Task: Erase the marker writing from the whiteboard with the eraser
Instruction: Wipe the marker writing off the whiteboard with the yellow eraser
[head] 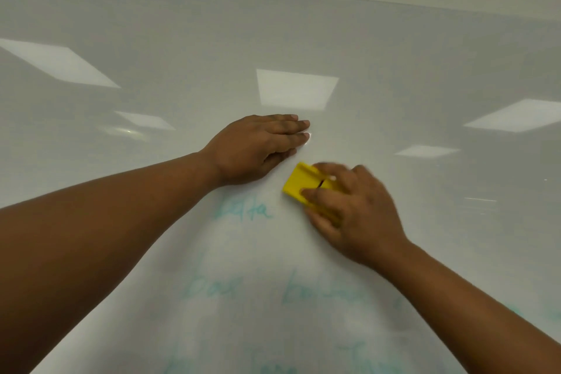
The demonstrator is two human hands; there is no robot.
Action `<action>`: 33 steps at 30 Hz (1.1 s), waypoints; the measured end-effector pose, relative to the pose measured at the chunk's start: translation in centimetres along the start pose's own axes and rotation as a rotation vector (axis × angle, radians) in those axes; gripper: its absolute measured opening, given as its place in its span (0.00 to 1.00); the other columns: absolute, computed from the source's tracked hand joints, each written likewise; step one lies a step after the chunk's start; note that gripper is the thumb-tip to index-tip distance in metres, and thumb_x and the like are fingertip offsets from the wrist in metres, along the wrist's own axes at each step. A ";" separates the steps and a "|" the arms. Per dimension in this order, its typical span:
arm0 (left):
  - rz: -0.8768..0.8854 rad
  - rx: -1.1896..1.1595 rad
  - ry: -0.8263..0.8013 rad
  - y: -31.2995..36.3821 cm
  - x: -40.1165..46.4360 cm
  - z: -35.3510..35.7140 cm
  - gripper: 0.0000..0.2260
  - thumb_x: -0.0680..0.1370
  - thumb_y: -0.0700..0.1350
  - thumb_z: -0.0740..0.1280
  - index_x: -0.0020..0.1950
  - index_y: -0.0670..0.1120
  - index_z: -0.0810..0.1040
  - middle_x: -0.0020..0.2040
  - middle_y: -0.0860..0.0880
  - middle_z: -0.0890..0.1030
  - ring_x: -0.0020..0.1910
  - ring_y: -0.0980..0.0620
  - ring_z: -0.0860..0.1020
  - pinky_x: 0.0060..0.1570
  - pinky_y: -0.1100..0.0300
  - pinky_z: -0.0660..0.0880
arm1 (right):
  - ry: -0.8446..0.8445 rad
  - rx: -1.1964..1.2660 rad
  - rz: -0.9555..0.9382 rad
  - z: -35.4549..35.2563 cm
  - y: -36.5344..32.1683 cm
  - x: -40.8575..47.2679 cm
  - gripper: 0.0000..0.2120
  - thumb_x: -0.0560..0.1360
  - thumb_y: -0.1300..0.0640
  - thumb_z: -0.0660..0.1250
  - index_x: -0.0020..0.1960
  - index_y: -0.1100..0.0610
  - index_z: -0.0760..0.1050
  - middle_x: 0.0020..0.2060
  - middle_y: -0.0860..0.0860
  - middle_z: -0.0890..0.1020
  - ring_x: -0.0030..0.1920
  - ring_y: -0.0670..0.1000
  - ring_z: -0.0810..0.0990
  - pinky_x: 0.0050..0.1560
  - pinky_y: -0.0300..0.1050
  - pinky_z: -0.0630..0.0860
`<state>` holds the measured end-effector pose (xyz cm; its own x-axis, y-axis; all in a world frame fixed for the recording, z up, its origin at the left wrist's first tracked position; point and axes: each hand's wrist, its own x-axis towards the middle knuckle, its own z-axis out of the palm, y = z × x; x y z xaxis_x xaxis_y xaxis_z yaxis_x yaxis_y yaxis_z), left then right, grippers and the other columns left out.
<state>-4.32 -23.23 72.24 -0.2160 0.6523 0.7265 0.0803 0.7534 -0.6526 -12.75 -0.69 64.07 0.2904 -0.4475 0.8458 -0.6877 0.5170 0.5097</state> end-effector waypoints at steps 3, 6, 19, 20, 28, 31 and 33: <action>0.014 0.008 -0.002 -0.5 -1.1 -0.6 0.16 0.84 0.44 0.65 0.72 0.45 0.77 0.74 0.48 0.75 0.73 0.46 0.73 0.67 0.53 0.72 | 0.044 -0.002 0.064 0.8 -1.3 -0.1 0.09 0.76 0.47 0.71 0.56 0.46 0.83 0.65 0.55 0.79 0.45 0.61 0.75 0.43 0.53 0.75; -0.010 0.029 -0.013 -1.5 -2.3 -1.3 0.16 0.85 0.45 0.64 0.73 0.46 0.77 0.74 0.49 0.74 0.74 0.47 0.72 0.66 0.51 0.75 | -0.071 -0.017 -0.178 1.9 -3.7 -0.9 0.09 0.76 0.47 0.68 0.54 0.45 0.82 0.66 0.54 0.79 0.45 0.60 0.74 0.41 0.52 0.73; -0.098 0.001 0.056 -4.0 -6.5 -2.0 0.16 0.84 0.41 0.64 0.71 0.45 0.78 0.73 0.47 0.75 0.73 0.46 0.73 0.67 0.51 0.73 | 0.053 -0.071 0.071 3.3 -6.6 3.8 0.17 0.70 0.52 0.70 0.58 0.48 0.84 0.65 0.57 0.80 0.45 0.63 0.78 0.39 0.52 0.75; -0.111 -0.009 0.076 -4.0 -6.6 -1.9 0.16 0.84 0.40 0.64 0.71 0.44 0.78 0.73 0.47 0.75 0.73 0.46 0.73 0.67 0.51 0.74 | 0.086 -0.068 0.130 3.3 -6.3 4.3 0.17 0.70 0.52 0.70 0.58 0.48 0.84 0.65 0.56 0.80 0.47 0.63 0.79 0.40 0.53 0.76; -0.291 0.008 0.234 -3.9 -7.5 -1.7 0.14 0.84 0.45 0.63 0.68 0.46 0.81 0.70 0.47 0.78 0.72 0.46 0.75 0.65 0.48 0.75 | 0.056 -0.041 -0.101 4.7 -7.4 4.1 0.12 0.73 0.52 0.72 0.56 0.47 0.84 0.67 0.54 0.80 0.47 0.61 0.80 0.41 0.52 0.74; -0.299 -0.006 0.226 -3.7 -7.6 -1.6 0.15 0.83 0.44 0.64 0.68 0.45 0.81 0.70 0.47 0.78 0.72 0.46 0.75 0.65 0.49 0.74 | 0.092 -0.054 -0.032 5.1 -7.5 4.2 0.12 0.73 0.51 0.71 0.57 0.47 0.84 0.67 0.55 0.80 0.48 0.62 0.79 0.42 0.52 0.73; -0.296 -0.011 0.228 -3.7 -7.9 -1.4 0.14 0.83 0.43 0.65 0.68 0.44 0.81 0.70 0.46 0.78 0.71 0.45 0.75 0.66 0.48 0.74 | 0.019 -0.027 -0.212 6.1 -9.1 2.9 0.11 0.74 0.50 0.71 0.57 0.46 0.83 0.68 0.54 0.79 0.48 0.61 0.79 0.42 0.52 0.72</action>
<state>-1.52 -31.06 69.28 -0.0088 0.4064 0.9137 0.0580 0.9124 -0.4052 -9.72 -11.13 60.98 0.4392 -0.5352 0.7216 -0.5918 0.4320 0.6806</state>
